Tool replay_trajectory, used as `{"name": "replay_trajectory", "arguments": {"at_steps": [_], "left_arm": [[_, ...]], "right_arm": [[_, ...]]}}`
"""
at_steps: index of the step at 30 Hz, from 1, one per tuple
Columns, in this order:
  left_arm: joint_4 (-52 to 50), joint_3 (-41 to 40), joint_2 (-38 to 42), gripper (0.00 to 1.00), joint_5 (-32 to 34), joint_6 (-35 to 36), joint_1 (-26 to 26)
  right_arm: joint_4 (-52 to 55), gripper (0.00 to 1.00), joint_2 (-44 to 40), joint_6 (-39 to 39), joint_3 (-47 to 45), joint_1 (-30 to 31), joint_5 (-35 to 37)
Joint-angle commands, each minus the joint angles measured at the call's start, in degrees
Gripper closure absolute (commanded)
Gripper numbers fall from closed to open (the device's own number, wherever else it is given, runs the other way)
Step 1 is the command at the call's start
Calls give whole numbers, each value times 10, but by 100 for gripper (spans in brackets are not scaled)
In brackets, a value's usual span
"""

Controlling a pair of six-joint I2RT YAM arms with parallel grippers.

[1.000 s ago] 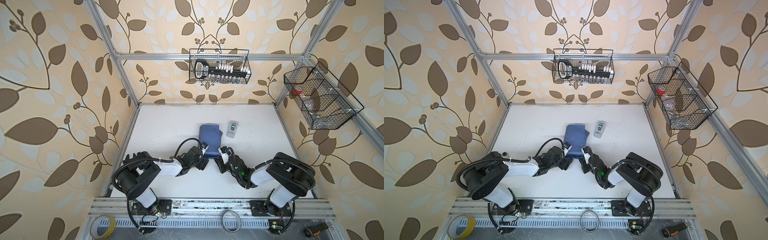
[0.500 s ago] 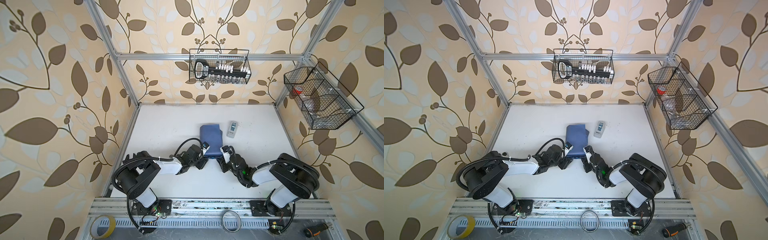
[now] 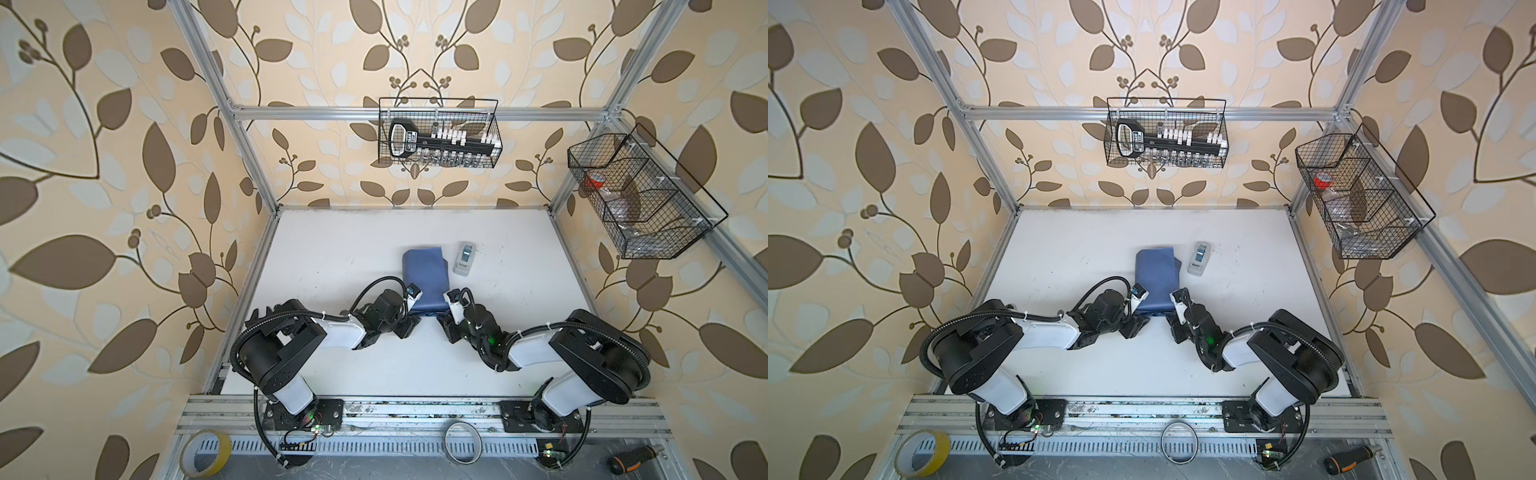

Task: Wrap a gift box in wrapping paper
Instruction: Fifth fold the wrapping paper around the gift box.

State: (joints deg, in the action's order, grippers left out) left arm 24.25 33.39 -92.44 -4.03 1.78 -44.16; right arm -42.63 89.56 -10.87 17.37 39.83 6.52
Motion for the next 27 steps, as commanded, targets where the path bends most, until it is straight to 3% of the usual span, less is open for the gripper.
{"name": "replay_trajectory", "arguments": {"at_steps": [1,10,27], "left_arm": [[45,9,-1,32,-12,16,-6],[50,-3,-3,13,35,9,1],[47,23,-36,5,-35,13,35]], "right_arm": [[-13,59,-8,14,17,-1,-35],[-13,61,-1,14,17,-9,-36],[-14,61,3,11,20,-10,-38]]}}
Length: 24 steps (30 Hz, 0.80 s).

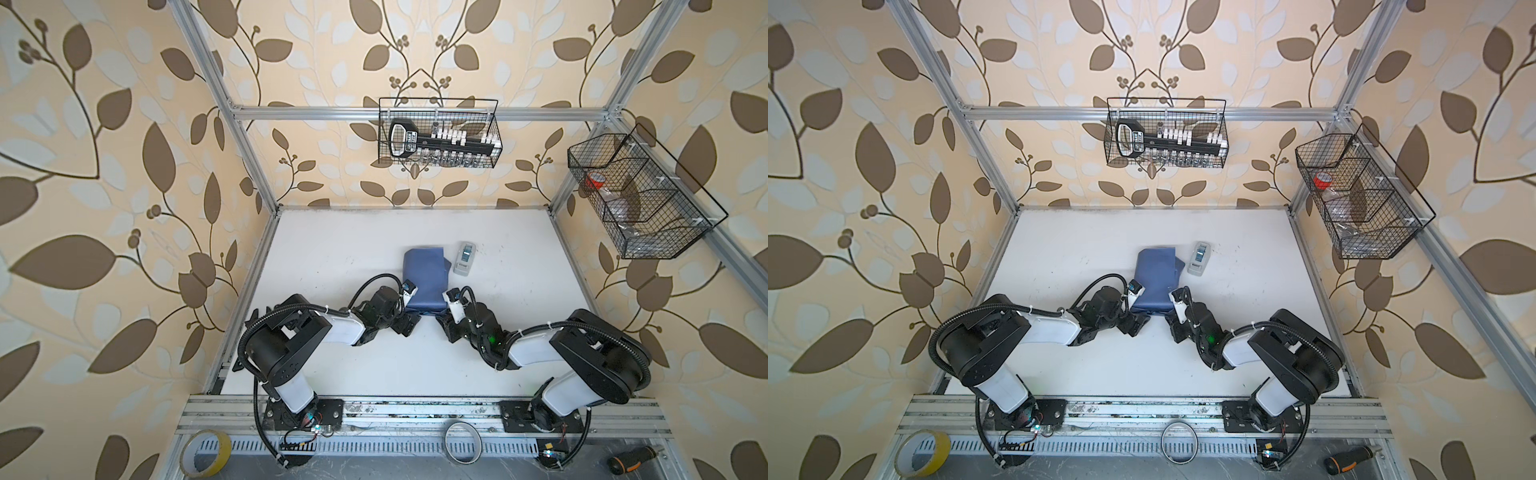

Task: Wrap a gift box in wrapping paper
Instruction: Fifth fold the wrapping paper around the gift box.

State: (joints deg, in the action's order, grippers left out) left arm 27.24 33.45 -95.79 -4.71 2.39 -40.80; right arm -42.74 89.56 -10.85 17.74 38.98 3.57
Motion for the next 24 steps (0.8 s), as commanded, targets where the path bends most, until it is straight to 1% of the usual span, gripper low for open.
{"name": "replay_trajectory", "arguments": {"at_steps": [1,6,10,17,20,24], "left_arm": [[14,28,-5,5,-33,10,2],[-2,54,-16,6,-43,27,1],[-8,63,-23,9,-61,30,1],[-28,74,-23,23,-105,32,-1],[-35,74,-21,29,-108,32,-5],[-35,63,-10,34,-107,21,-14]], "right_arm": [[-13,61,3,10,16,-2,-7],[-7,58,3,12,20,-2,-7],[-2,56,3,16,26,-2,-8],[3,56,5,21,35,-2,-14],[10,57,3,22,38,-2,-16],[18,57,-3,25,35,-2,-28]]}}
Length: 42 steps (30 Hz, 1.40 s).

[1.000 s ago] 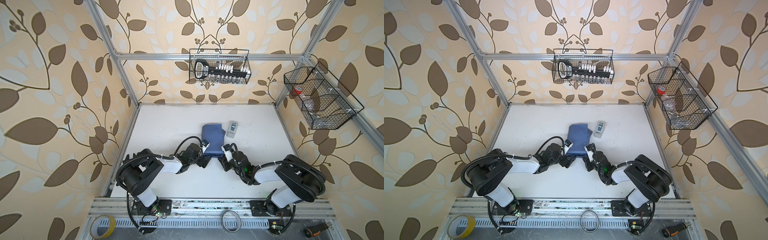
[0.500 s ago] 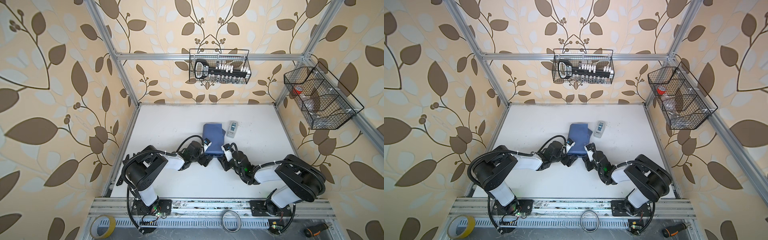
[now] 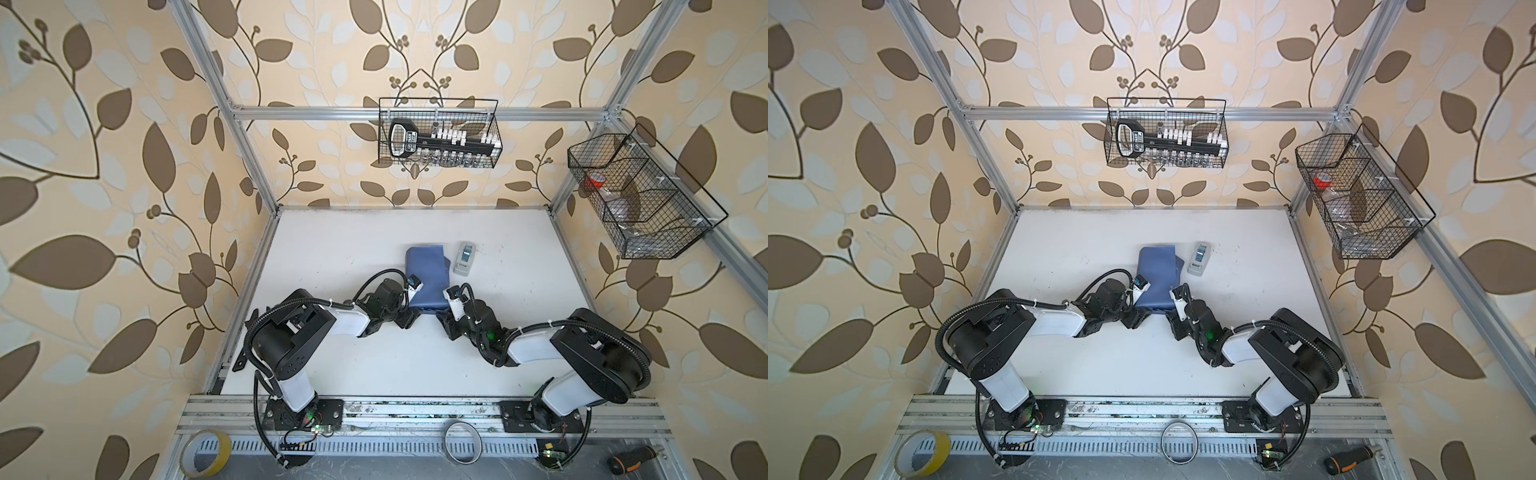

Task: Wrap a gift box in wrapping paper
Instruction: Fifth fold the wrapping paper around the gift box.

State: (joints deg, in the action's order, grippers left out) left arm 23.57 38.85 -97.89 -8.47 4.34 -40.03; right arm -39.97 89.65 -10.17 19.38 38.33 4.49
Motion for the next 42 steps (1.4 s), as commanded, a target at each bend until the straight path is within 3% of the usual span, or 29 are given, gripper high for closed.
{"name": "replay_trajectory", "arguments": {"at_steps": [1,11,18,26,42], "left_arm": [[2,6,15,35,-63,-1,-27],[20,-65,72,37,14,-40,-84],[32,-84,79,38,51,-47,-90],[58,-74,69,41,49,-54,-90],[104,-90,54,57,63,-52,-88]], "right_arm": [[-9,57,-6,20,18,4,-42],[-5,56,-7,36,24,4,-98],[-9,56,4,32,27,3,-114],[-13,56,-1,21,24,4,-120],[-10,55,-19,12,9,4,-102]]}}
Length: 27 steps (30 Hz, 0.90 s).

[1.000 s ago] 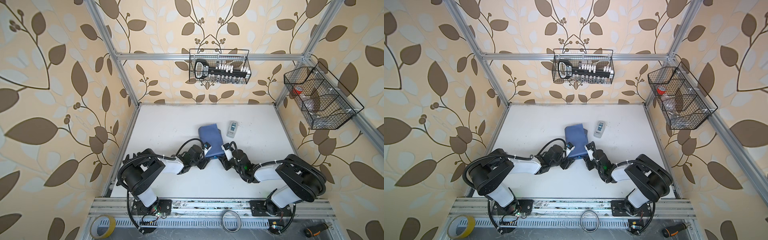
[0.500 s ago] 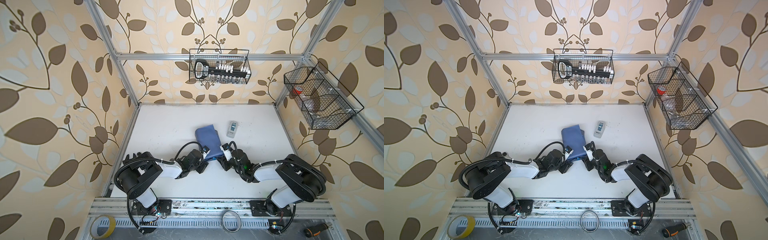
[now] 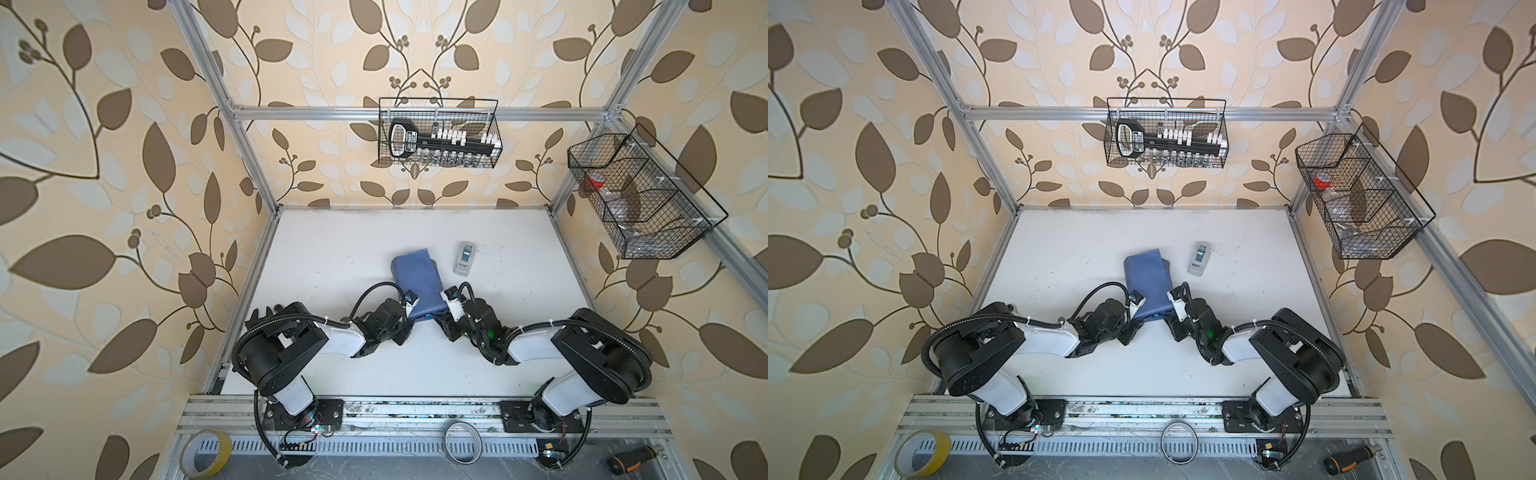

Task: Wrap a gift box in wrapping paper
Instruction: Fifth fold the wrapping paper around the gift box.

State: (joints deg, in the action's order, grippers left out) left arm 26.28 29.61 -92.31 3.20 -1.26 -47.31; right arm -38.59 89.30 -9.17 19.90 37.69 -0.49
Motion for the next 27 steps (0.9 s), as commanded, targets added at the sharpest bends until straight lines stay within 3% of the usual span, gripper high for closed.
{"name": "replay_trajectory", "arguments": {"at_steps": [1,17,27], "left_arm": [[77,2,-3,57,-54,7,-16],[97,-3,-8,63,-48,30,-11],[95,-6,-9,63,-27,25,-2]], "right_arm": [[-21,55,-18,2,3,10,-50],[17,44,-30,3,7,4,-33],[78,27,-73,-5,-6,-1,-3]]}}
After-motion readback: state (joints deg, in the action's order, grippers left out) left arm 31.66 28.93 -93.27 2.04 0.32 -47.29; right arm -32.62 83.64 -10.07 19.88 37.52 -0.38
